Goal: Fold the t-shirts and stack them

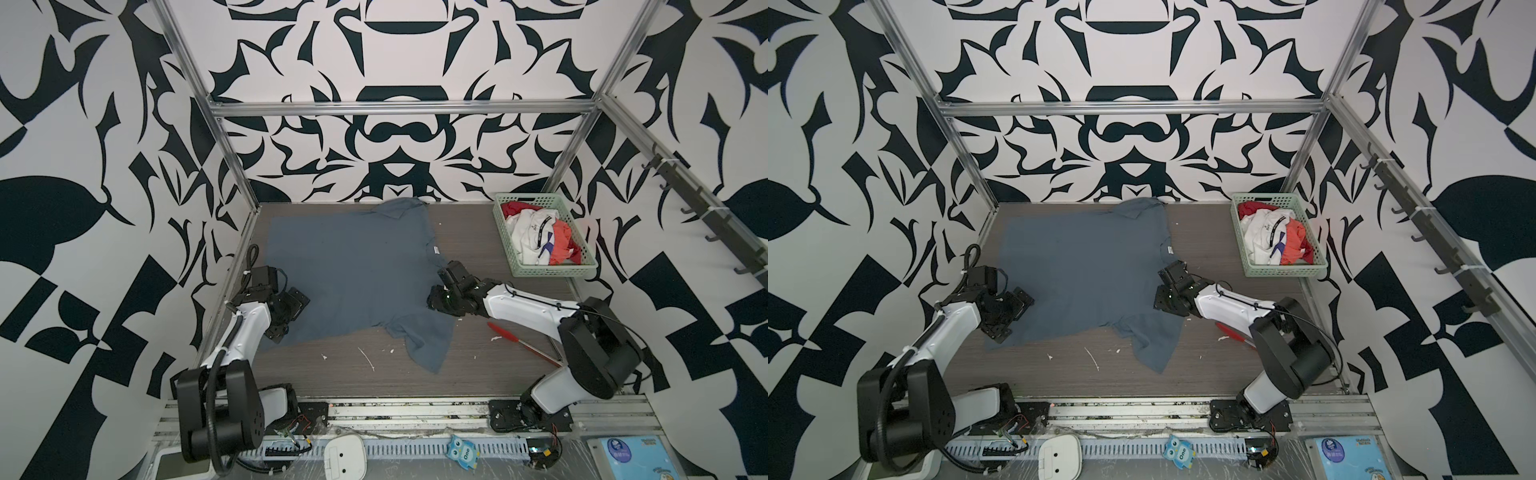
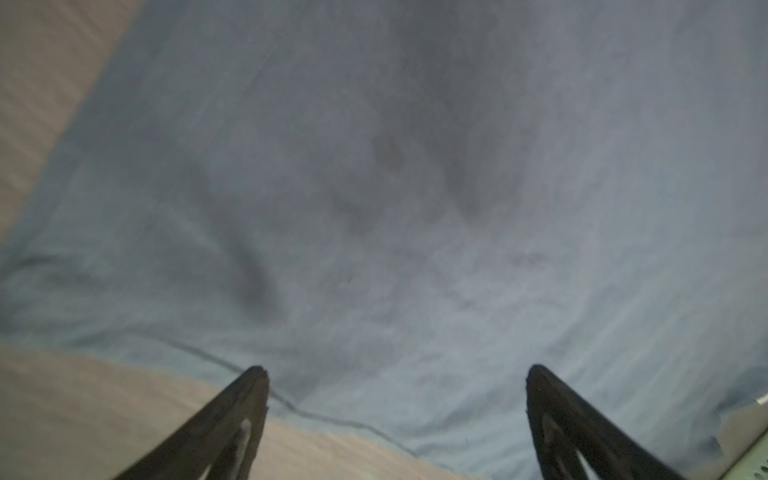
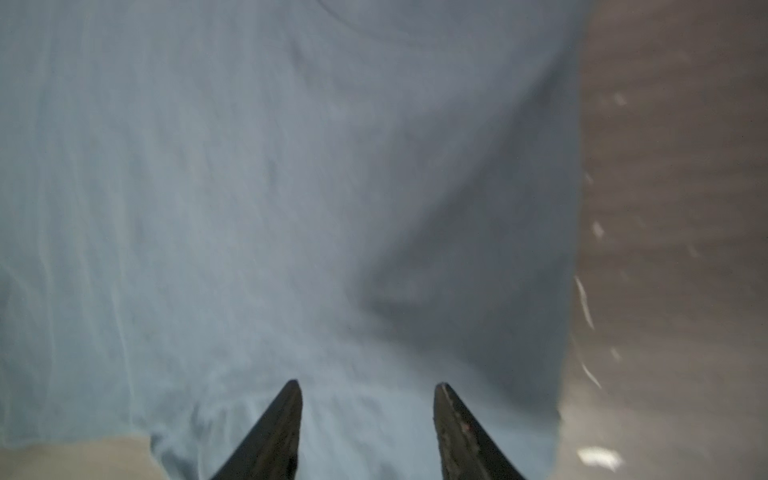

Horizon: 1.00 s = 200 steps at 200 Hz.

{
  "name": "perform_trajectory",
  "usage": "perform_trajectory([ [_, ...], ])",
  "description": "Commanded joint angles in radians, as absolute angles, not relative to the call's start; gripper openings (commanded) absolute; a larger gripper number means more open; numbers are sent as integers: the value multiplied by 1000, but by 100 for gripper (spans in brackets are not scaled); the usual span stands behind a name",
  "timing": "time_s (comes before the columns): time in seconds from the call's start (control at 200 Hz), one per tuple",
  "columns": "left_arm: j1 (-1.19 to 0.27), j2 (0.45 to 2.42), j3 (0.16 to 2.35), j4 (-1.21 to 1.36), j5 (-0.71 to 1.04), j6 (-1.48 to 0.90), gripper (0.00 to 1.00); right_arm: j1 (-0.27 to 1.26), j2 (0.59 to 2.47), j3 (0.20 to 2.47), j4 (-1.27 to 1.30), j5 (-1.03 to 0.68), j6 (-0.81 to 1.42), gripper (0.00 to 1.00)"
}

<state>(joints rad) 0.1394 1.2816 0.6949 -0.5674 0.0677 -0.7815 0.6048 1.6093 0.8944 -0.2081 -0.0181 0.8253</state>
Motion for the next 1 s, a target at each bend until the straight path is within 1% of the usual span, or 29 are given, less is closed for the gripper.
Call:
perform_trajectory([
  [0.0,150,1353,728,-496,51,-787,99,604,1696,982,-138,34,821,53],
  [0.11,169,1436,755,-448,62,-782,99,568,1820,1073,-183,37,819,47],
  [0.315,183,1679,897,-402,127,-780,100,416,1956,1177,-203,-14,802,42],
  [0.485,184,1832,1043,-372,162,-807,100,302,2065,1320,-231,-45,742,41],
  [0.66,176,1958,1205,-408,179,-813,100,225,2201,1544,-288,-92,696,40],
  [0.79,167,1994,1294,-445,178,-793,99,199,2299,1732,-350,-108,672,39],
  [0.855,164,1984,1327,-472,172,-752,100,190,2312,1801,-379,-113,667,37],
  [0.92,165,1943,1351,-494,172,-693,100,191,2263,1792,-354,-117,654,39],
  [0.995,164,1850,1348,-503,152,-633,100,190,2162,1734,-304,-142,641,44],
])
